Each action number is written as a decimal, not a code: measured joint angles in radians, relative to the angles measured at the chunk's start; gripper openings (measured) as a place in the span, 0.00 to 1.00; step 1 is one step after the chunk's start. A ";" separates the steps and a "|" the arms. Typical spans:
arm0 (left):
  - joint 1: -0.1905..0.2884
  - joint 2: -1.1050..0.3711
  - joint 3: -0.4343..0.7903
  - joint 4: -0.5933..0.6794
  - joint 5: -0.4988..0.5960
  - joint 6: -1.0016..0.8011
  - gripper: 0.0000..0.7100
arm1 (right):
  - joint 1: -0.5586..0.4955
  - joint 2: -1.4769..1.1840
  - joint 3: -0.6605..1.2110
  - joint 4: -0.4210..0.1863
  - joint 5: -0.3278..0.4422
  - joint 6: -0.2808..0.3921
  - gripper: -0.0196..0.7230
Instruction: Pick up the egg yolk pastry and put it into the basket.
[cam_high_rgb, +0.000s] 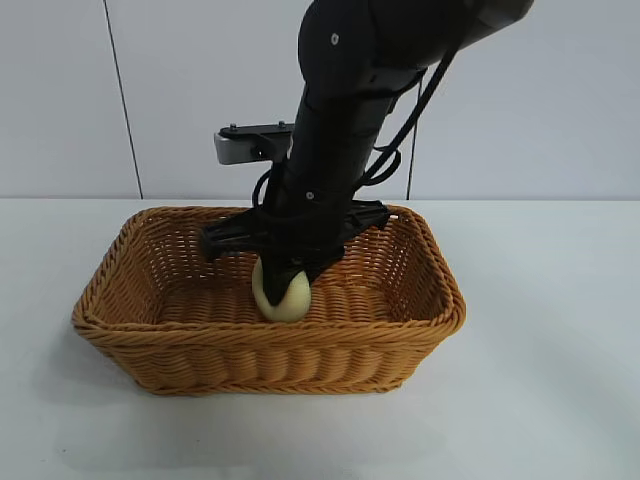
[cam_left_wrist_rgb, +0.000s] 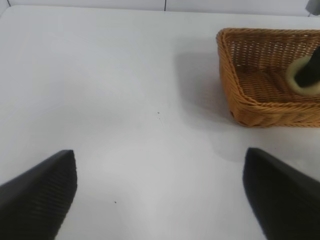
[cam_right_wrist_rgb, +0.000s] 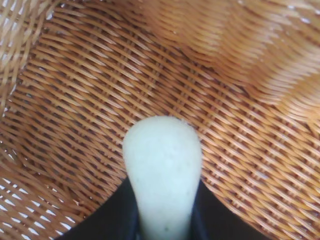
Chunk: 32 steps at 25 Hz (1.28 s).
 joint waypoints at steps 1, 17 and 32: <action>0.000 0.000 0.000 0.000 0.000 0.000 0.98 | 0.000 0.000 -0.019 -0.004 0.029 -0.005 0.85; 0.000 0.000 0.000 0.000 0.000 0.000 0.98 | -0.149 -0.003 -0.406 -0.059 0.504 -0.007 0.89; 0.000 0.000 0.000 0.000 0.000 0.000 0.98 | -0.578 -0.003 -0.407 -0.138 0.504 -0.010 0.89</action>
